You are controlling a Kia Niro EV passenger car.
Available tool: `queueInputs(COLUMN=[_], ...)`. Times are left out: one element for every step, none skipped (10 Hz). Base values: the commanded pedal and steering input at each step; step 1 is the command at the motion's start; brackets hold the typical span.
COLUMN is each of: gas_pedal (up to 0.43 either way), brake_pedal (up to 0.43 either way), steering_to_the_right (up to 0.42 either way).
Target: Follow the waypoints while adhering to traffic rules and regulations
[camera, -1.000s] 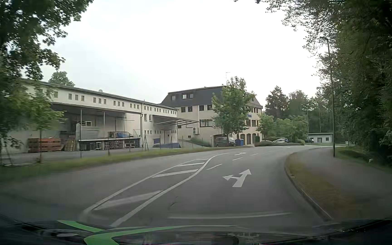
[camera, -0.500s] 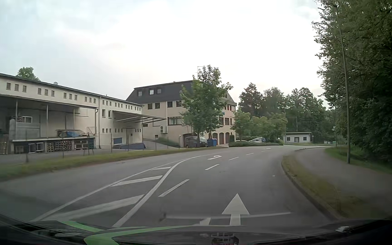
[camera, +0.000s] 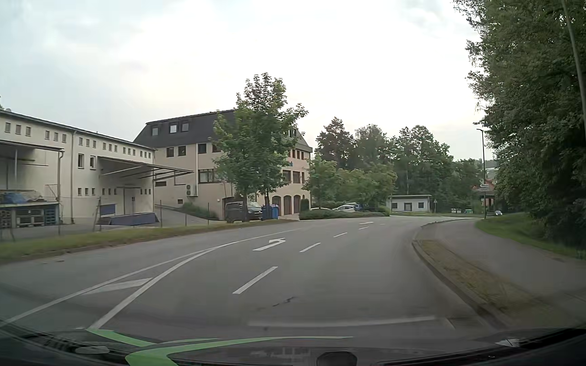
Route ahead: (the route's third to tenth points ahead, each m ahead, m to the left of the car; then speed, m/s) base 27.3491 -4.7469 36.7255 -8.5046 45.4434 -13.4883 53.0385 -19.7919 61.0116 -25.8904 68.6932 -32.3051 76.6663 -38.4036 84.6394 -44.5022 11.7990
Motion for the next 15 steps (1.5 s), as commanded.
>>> queueInputs(gas_pedal=[0.059, 0.059, 0.059, 0.059, 0.059, 0.059, 0.059, 0.059, 0.059, 0.059, 0.059, 0.059, 0.047, 0.047, 0.039], brake_pedal=[0.0, 0.0, 0.0, 0.0, 0.0, 0.0, 0.0, 0.0, 0.0, 0.0, 0.0, 0.0, 0.0, 0.0, 0.0], steering_to_the_right=[0.079, 0.077, 0.077, 0.077, 0.077, 0.077, 0.068, 0.056, 0.055, 0.055, 0.057, 0.058, 0.058, 0.059, 0.06])
